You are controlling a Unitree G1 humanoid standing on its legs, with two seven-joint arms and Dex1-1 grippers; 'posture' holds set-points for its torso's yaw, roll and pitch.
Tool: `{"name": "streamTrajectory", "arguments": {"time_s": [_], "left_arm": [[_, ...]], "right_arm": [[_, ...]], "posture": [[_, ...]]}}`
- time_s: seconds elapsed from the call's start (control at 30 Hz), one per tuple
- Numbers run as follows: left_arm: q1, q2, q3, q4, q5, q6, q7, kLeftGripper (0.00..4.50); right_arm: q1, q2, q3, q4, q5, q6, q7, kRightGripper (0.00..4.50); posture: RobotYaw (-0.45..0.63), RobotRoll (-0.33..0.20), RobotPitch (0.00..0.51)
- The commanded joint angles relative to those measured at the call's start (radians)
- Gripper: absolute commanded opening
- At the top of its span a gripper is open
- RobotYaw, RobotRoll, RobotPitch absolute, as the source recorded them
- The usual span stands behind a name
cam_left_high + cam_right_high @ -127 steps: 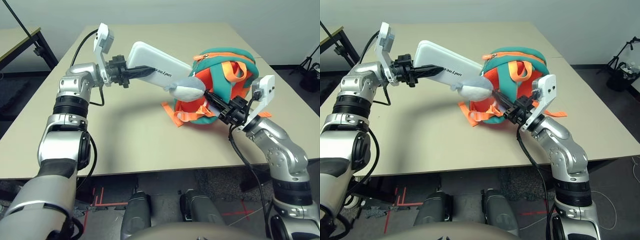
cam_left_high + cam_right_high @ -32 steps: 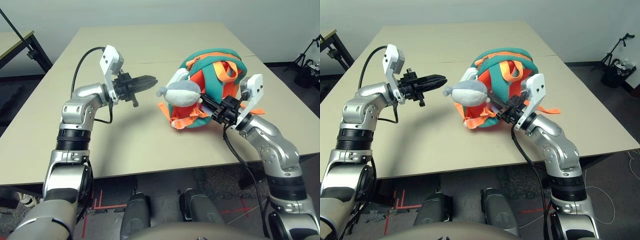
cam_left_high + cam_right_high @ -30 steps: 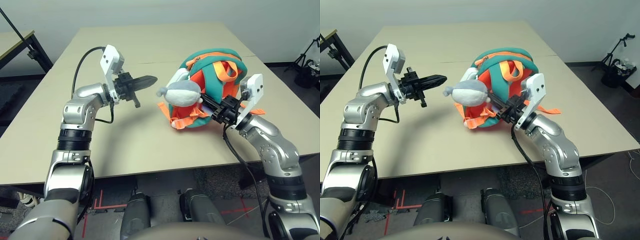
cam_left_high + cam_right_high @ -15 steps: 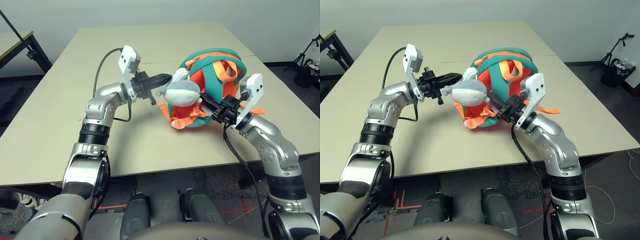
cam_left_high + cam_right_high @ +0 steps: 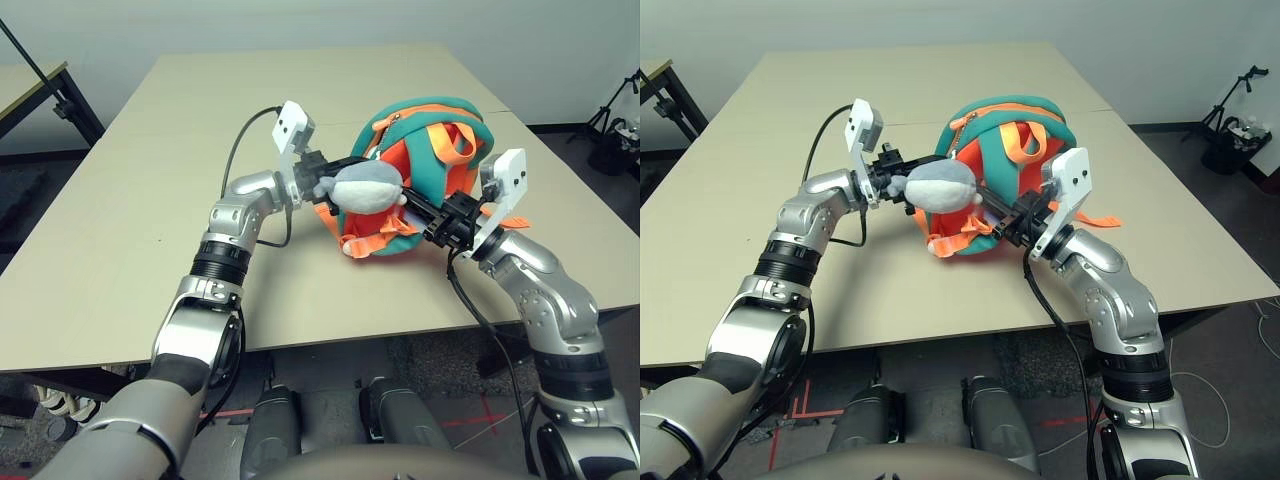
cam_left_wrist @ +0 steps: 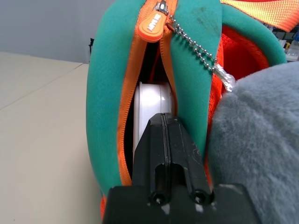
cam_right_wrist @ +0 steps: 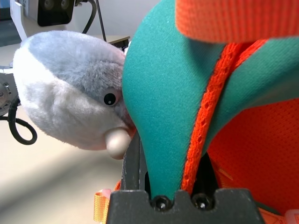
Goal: Put the pencil case into the backpack and zip it.
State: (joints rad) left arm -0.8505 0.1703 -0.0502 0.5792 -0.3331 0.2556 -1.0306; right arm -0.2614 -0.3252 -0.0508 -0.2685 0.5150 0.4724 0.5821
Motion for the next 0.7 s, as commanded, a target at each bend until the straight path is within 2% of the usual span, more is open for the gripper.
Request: {"name": "streamTrajectory", "arguments": {"time_s": [0.03,0.13,0.27,0.37,0.5,0.7], "left_arm": [[-0.035,-0.03,-0.031,0.093,0.063,-0.057,0.041,0.0],[-0.042,-0.028,-0.051,0.138,0.122,-0.108,0.08,0.0],[-0.017,-0.037,-0.043,0.123,0.126,-0.109,0.09,0.0],[0.018,-0.05,0.012,0.044,0.051,-0.023,0.097,0.0],[0.071,0.01,0.1,-0.115,-0.046,0.091,0.101,0.0],[0.16,0.136,0.12,-0.323,-0.086,0.233,0.115,0.0]], "right_arm": [[0.001,0.004,0.025,-0.016,-0.001,-0.005,0.009,0.13],[0.006,0.006,0.025,-0.019,-0.003,-0.006,0.005,0.13],[0.008,0.009,0.028,-0.02,-0.002,-0.006,0.001,0.13],[0.01,0.011,0.031,-0.021,-0.003,-0.006,0.001,0.13],[0.006,0.008,0.033,-0.011,-0.002,-0.004,0.009,0.13],[-0.005,0.011,0.044,0.003,-0.001,-0.004,0.019,0.13]], "posture": [[-0.21,0.0,0.0],[-0.21,0.0,0.0],[-0.21,0.0,0.0],[-0.2,0.0,0.002],[-0.18,0.0,0.006],[-0.16,0.0,0.01]]}}
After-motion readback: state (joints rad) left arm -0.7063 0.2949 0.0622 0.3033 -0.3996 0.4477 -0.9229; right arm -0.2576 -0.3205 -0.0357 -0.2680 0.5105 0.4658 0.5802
